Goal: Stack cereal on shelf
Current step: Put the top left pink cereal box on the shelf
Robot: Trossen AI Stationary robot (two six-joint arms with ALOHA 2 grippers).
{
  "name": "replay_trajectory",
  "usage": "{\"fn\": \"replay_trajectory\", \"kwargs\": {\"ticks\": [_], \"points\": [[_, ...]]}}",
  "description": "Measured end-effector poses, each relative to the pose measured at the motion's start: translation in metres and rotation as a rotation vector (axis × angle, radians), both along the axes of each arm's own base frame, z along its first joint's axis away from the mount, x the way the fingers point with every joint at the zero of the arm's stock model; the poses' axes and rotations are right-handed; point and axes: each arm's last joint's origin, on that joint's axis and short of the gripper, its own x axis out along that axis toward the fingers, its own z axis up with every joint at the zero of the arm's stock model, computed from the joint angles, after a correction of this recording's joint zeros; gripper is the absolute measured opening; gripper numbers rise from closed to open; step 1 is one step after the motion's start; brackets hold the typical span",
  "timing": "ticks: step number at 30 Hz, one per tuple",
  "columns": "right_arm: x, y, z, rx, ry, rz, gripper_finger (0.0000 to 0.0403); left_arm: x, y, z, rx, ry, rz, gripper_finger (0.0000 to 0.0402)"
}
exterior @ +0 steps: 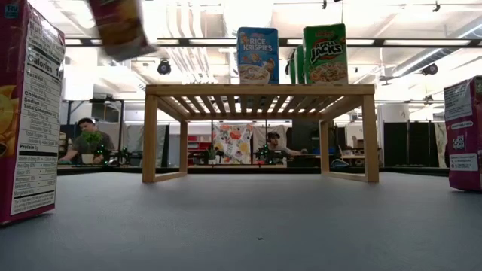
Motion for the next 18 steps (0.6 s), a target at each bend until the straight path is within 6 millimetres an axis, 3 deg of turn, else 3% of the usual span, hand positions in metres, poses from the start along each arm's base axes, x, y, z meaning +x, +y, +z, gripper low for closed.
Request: {"fn": "replay_trajectory", "kwargs": {"ticks": [4, 10, 18], "points": [[0.000, 0.000, 0.001, -0.003, -0.009, 0.003, 0.0238, 0.006, 0.041, 0.030, 0.060, -0.054, 0.005, 0.0166], [0.000, 0.000, 0.003, -0.019, -0.023, 0.010, 0.0238, 0.012, 0.113, 0.055, 0.046, -0.171, 0.007, 0.0166], [0.000, 0.000, 0.001, -0.029, -0.010, 0.011, 0.0238, 0.024, 0.181, 0.054, 0.040, -0.150, -0.019, 0.0166]]}}
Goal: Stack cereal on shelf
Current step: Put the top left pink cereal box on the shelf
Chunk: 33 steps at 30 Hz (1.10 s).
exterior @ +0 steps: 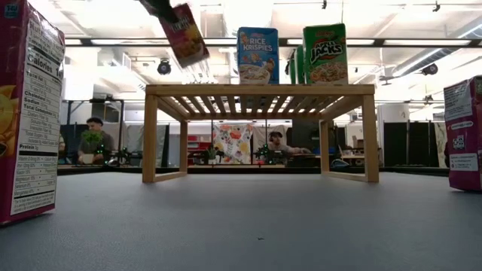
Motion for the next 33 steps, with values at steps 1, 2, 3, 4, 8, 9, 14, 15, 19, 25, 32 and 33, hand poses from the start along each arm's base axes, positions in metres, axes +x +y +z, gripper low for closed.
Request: {"fn": "replay_trajectory", "kwargs": {"ticks": [1, 2, 3, 4, 8, 9, 14, 15, 19, 25, 32, 33], "points": [[0.000, 0.000, 0.000, 0.000, 0.000, 0.000, 0.0238, 0.004, 0.006, -0.002, 0.004, 0.015, -0.008, 0.0166], [0.000, 0.000, 0.000, 0.000, 0.000, 0.000, 0.0238, 0.008, 0.012, -0.005, 0.010, 0.033, -0.014, 0.0166], [0.000, 0.000, 0.000, -0.001, 0.001, 0.000, 0.0238, 0.013, 0.017, -0.007, 0.017, 0.051, -0.023, 0.0166], [0.000, 0.000, 0.000, -0.005, 0.003, 0.001, 0.0238, 0.017, 0.022, -0.010, 0.022, 0.073, -0.032, 0.0166], [0.000, 0.000, -0.001, -0.010, 0.008, 0.002, 0.0238, 0.032, 0.045, -0.020, 0.026, 0.156, -0.060, 0.0166], [0.000, 0.000, -0.001, -0.010, 0.008, 0.002, 0.0238, 0.035, 0.051, -0.021, 0.024, 0.170, -0.059, 0.0166], [0.000, 0.000, -0.001, 0.002, 0.007, -0.001, 0.0238, 0.049, 0.077, -0.024, 0.000, 0.243, -0.060, 0.0166], [0.000, 0.000, -0.001, 0.002, 0.007, -0.001, 0.0238, 0.052, 0.080, -0.025, -0.007, 0.256, -0.065, 0.0166], [0.000, 0.000, -0.001, 0.007, 0.006, -0.002, 0.0238, 0.063, 0.090, -0.032, -0.045, 0.317, -0.086, 0.0166], [0.000, 0.000, -0.001, 0.017, 0.006, -0.004, 0.0238, 0.072, 0.100, -0.038, -0.096, 0.361, -0.082, 0.0166], [0.000, 0.000, -0.001, 0.016, 0.007, -0.004, 0.0238, 0.080, 0.105, -0.043, -0.141, 0.335, -0.081, 0.0181], [0.000, 0.000, -0.001, 0.016, 0.009, -0.004, 0.0238, 0.080, 0.105, -0.043, -0.143, 0.334, -0.080, 0.0186]]}}
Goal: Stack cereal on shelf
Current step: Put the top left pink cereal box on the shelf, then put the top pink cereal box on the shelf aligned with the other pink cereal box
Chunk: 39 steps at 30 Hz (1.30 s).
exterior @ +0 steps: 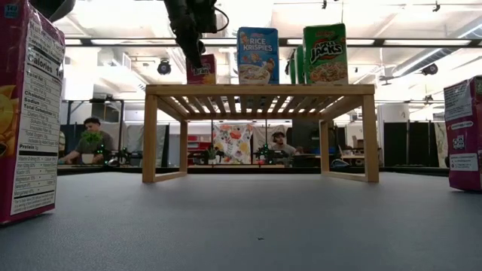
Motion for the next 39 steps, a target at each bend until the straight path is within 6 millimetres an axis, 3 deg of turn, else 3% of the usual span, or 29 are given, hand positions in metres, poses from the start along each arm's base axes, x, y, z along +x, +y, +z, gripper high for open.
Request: {"fn": "replay_trajectory", "kwargs": {"ticks": [11, 16, 21, 28, 33, 39], "points": [[0.000, 0.000, -0.001, 0.001, 0.008, -0.001, 0.0238, -0.004, -0.002, 0.004, 0.011, 0.028, 0.035, 0.0232], [-0.008, -0.002, 0.004, 0.000, -0.005, -0.008, 0.0238, -0.022, -0.014, 0.033, 0.117, -0.020, 0.096, 0.0238], [-0.021, -0.005, 0.006, 0.031, 0.040, -0.016, 0.0238, -0.042, -0.032, 0.053, 0.101, -0.086, 0.185, 0.0234], [-0.040, 0.005, -0.003, 0.060, 0.159, -0.048, 0.0237, -0.057, -0.098, 0.070, 0.051, -0.184, 0.115, 0.0217], [-0.053, 0.019, -0.015, 0.130, 0.344, -0.024, 0.0237, -0.063, -0.157, 0.063, 0.040, -0.287, -0.011, 0.0205], [-0.065, 0.035, -0.028, 0.198, 0.587, -0.080, 0.0237, -0.086, -0.215, 0.043, 0.012, -0.617, -0.183, 0.0203]]}}
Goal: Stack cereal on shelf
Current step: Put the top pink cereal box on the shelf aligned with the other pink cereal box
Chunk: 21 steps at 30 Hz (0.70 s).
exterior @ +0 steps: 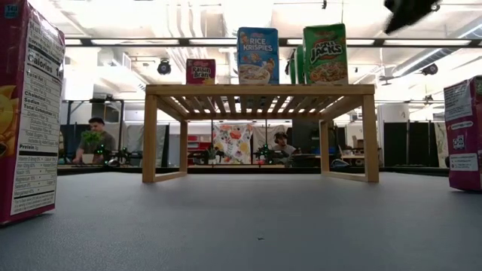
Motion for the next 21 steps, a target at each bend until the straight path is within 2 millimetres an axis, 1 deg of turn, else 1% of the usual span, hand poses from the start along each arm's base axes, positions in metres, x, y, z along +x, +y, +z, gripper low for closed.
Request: {"fn": "replay_trajectory", "kwargs": {"ticks": [2, 6, 8, 10, 14, 16, 19, 21], "points": [[-0.004, 0.006, -0.005, 0.015, 0.087, -0.007, 0.0237, -0.007, -0.014, -0.012, -0.009, -0.126, -0.032, 0.0203], [-0.012, 0.016, -0.012, 0.034, 0.249, -0.044, 0.0237, -0.010, -0.038, -0.048, -0.017, -0.285, -0.106, 0.0203], [-0.016, 0.019, -0.014, 0.037, 0.297, -0.068, 0.0237, -0.009, -0.047, -0.068, -0.024, -0.337, -0.146, 0.0203], [-0.017, 0.023, -0.016, 0.053, 0.310, -0.079, 0.0237, -0.008, -0.053, -0.084, -0.029, -0.381, -0.165, 0.0203], [-0.019, 0.025, -0.021, 0.086, 0.355, -0.068, 0.0238, -0.003, -0.057, -0.112, -0.038, -0.408, -0.142, 0.0203], [-0.020, 0.025, -0.023, 0.099, 0.374, -0.069, 0.0245, -0.001, -0.058, -0.126, -0.051, -0.402, -0.139, 0.0203], [-0.021, 0.025, -0.027, 0.105, 0.388, -0.079, 0.0268, 0.001, -0.058, -0.139, -0.054, -0.413, -0.139, 0.0203], [-0.021, 0.024, -0.030, 0.110, 0.394, -0.106, 0.0291, 0.003, -0.059, -0.144, -0.057, -0.420, -0.138, 0.0203]]}}
